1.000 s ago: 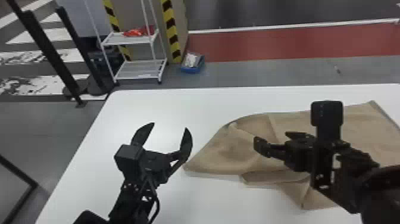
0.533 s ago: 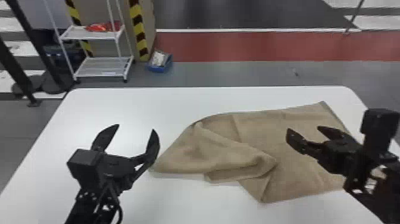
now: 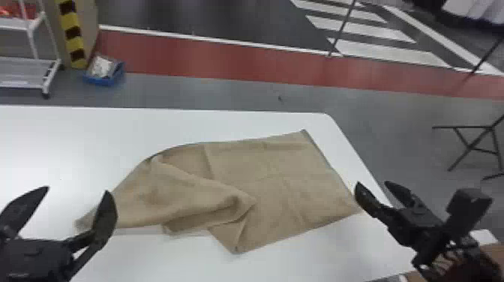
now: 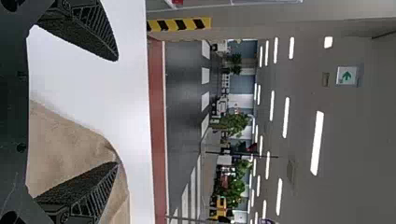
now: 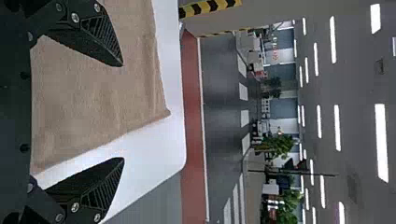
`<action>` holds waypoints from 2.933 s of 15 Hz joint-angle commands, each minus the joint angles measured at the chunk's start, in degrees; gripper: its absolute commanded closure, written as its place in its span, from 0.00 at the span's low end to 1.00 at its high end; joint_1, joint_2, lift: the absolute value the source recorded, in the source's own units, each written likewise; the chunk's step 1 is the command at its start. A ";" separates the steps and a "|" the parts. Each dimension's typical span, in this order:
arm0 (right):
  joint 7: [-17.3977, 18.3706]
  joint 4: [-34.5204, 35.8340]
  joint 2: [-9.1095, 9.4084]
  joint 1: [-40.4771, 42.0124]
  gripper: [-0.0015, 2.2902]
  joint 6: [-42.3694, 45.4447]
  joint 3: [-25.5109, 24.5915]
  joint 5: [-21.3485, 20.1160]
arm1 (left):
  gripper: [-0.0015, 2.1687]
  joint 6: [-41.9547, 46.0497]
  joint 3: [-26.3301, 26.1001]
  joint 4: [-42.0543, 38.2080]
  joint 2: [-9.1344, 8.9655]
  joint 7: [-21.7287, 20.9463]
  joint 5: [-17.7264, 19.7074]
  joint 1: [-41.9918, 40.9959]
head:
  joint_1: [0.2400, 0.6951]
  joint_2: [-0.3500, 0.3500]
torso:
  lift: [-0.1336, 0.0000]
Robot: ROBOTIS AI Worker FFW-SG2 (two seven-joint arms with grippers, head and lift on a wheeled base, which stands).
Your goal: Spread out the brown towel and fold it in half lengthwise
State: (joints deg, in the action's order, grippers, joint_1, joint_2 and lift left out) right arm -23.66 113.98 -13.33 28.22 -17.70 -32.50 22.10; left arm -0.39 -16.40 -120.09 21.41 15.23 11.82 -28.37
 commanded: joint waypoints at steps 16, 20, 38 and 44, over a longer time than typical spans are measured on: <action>-1.74 -11.94 2.43 2.28 0.10 13.17 -9.07 -2.32 | 0.19 -23.12 -14.89 4.78 -4.09 0.24 1.80 8.77 | 1.00 0.00 | 0.04; -1.83 -13.08 2.08 2.02 0.10 14.05 -9.16 -2.32 | 0.19 -23.12 -15.16 5.22 -4.79 1.38 3.21 9.91 | 1.00 0.00 | 0.04; -2.88 -15.81 2.34 1.49 0.10 17.21 -9.07 -2.50 | 0.28 -26.11 -17.09 7.15 -5.85 4.19 2.24 12.37 | 1.00 0.00 | 0.04; -3.23 -15.99 2.34 1.66 0.10 17.39 -9.16 -2.32 | 0.28 -26.11 -17.71 7.06 -6.20 4.90 2.06 12.81 | 1.00 0.00 | 0.04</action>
State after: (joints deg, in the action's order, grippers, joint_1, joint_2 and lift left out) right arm -26.90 98.00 -10.98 29.87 -0.32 -41.63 19.74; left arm -26.51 -34.00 -112.95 15.28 19.95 13.89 -15.75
